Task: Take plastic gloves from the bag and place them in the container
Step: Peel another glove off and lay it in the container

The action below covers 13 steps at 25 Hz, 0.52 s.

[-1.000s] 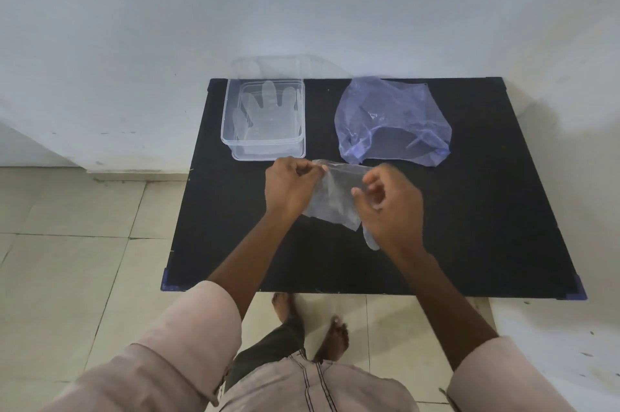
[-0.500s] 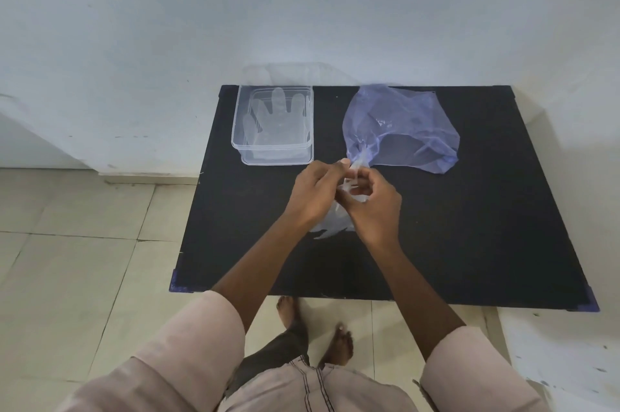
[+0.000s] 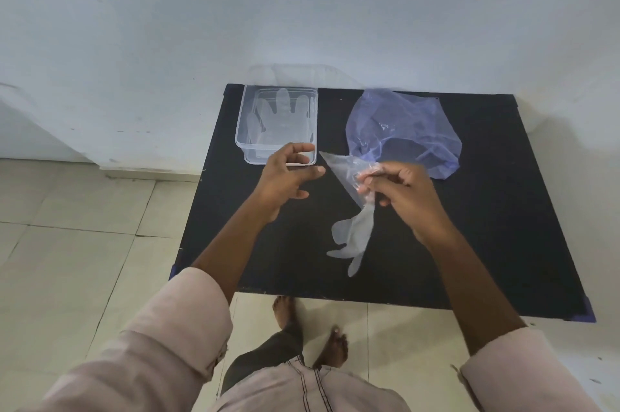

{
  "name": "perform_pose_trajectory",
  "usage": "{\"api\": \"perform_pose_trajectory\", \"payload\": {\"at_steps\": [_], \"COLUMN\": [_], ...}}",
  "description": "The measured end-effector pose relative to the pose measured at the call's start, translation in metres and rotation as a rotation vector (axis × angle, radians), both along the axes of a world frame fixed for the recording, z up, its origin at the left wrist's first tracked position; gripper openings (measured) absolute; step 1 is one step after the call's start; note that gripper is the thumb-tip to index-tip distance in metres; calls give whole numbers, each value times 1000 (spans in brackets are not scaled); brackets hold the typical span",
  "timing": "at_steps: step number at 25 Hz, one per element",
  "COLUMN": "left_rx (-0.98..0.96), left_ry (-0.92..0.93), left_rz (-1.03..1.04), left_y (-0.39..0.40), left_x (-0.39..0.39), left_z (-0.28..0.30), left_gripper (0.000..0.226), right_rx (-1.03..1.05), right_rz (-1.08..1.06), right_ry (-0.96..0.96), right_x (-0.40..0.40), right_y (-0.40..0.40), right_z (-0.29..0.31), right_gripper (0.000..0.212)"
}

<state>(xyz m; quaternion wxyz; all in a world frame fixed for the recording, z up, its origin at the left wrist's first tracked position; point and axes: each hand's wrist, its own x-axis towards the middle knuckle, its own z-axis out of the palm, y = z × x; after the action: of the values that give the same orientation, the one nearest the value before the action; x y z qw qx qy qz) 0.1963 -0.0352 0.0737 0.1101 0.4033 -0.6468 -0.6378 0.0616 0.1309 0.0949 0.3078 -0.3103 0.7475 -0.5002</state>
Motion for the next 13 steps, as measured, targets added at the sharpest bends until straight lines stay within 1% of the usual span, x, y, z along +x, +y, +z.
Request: {"api": "perform_pose_trajectory", "payload": {"at_steps": [2,3,4,7,10,12,13], "left_rx": [102,139,170,208,219,191,174], "left_ry": [3,13,36,112,112,109,111], "left_rz": [-127,-193,-249,-326,-304,-267,-245], "left_y": [-8,-9,-8,-4,-3,-2,-2], "left_x": [4,4,3,-4,-11,-14,-14], "left_z": [-10,-11,-11,-6,-5,-3,-2], "left_gripper": [66,71,69,42,31,22,22], "right_rx": [2,-1,-2,31,75,101,107], "right_rz": [72,89,106,171,206,164,120], "right_ry": [-33,-52,-72,-71,-54,-53,-50], "right_x": [-11,-16,-20,-29,-36,-39,-39], "right_y": [5,6,8,10,12,13,13], "right_z": [12,17,20,26,26,24,22], "right_gripper": [13,13,13,13,14,13,12]}}
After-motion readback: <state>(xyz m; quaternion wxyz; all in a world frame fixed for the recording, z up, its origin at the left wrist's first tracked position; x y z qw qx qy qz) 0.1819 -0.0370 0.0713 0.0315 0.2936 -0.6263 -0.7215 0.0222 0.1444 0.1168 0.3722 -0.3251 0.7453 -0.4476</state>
